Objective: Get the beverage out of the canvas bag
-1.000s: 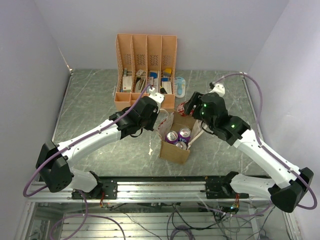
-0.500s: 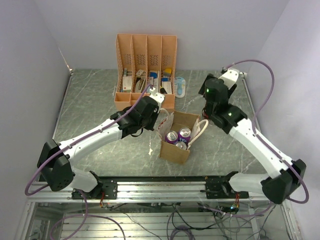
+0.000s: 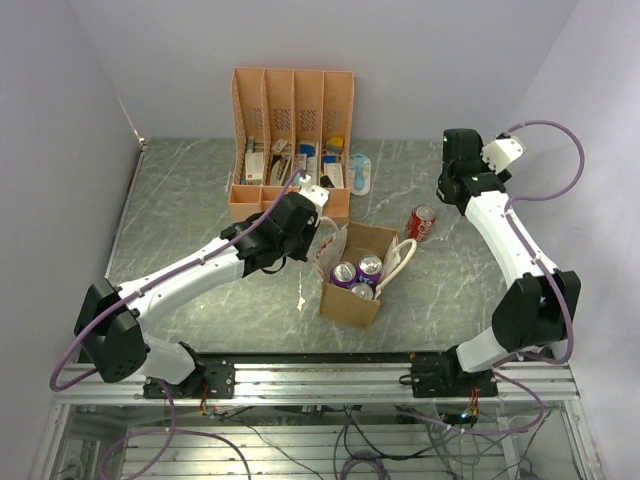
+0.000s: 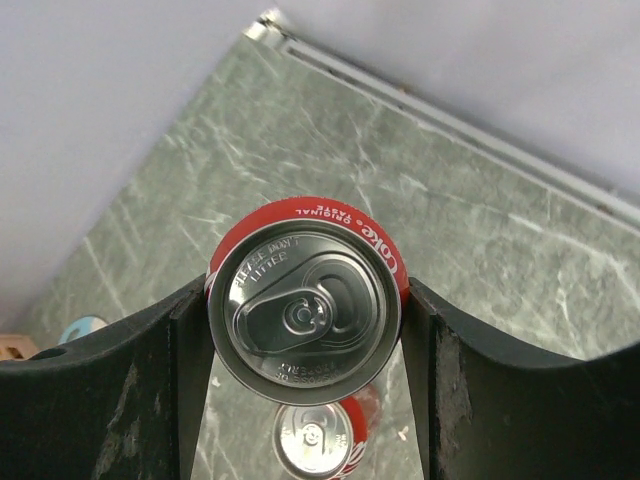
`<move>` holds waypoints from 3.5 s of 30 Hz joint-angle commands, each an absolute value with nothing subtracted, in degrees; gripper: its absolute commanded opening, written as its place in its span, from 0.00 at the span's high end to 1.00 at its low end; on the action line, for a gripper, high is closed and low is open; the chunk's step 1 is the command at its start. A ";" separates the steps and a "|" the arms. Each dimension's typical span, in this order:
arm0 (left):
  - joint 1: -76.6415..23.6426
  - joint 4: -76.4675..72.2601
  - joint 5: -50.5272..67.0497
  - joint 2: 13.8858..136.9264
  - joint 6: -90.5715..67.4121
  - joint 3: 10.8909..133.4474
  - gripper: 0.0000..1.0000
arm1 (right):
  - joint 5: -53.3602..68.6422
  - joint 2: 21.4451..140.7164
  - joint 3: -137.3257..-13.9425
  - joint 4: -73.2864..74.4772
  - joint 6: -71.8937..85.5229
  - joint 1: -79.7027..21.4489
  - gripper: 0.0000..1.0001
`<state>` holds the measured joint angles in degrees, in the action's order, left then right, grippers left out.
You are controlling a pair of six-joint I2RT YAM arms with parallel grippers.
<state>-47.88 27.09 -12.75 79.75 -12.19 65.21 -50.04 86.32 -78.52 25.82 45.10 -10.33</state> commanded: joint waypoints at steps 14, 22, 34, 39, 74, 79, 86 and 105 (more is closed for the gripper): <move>-47.37 27.70 -13.30 78.24 -11.16 66.97 0.93 | -43.91 95.23 -77.48 41.15 74.53 -4.29 1.00; -47.37 27.80 -13.28 78.26 -11.15 67.06 0.93 | -42.64 99.06 -77.21 41.28 76.79 -4.29 1.00; -47.37 27.81 -13.48 78.21 -11.16 66.99 0.93 | -40.47 105.37 -81.75 46.01 76.69 -6.55 1.00; -47.37 27.79 -13.32 78.31 -11.10 67.06 0.93 | -40.67 106.35 -83.26 48.46 78.08 -7.42 1.00; -47.37 27.86 -12.69 78.96 -10.95 67.30 0.93 | -37.98 97.98 -82.73 47.88 63.16 -8.76 0.05; -47.37 27.89 -13.08 78.62 -10.82 67.17 0.93 | -34.93 93.12 -82.03 48.26 49.80 -8.78 0.02; -47.37 27.81 -12.79 79.13 -10.72 67.10 0.93 | -25.10 84.90 -75.63 41.33 29.89 -8.87 0.02; -47.37 27.70 -10.95 79.61 -11.13 67.24 0.93 | -1.38 73.01 -72.73 36.31 22.35 -37.51 0.00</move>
<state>-47.81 27.31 -12.16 79.83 -11.79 65.41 0.21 71.77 -74.76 31.73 20.56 -32.45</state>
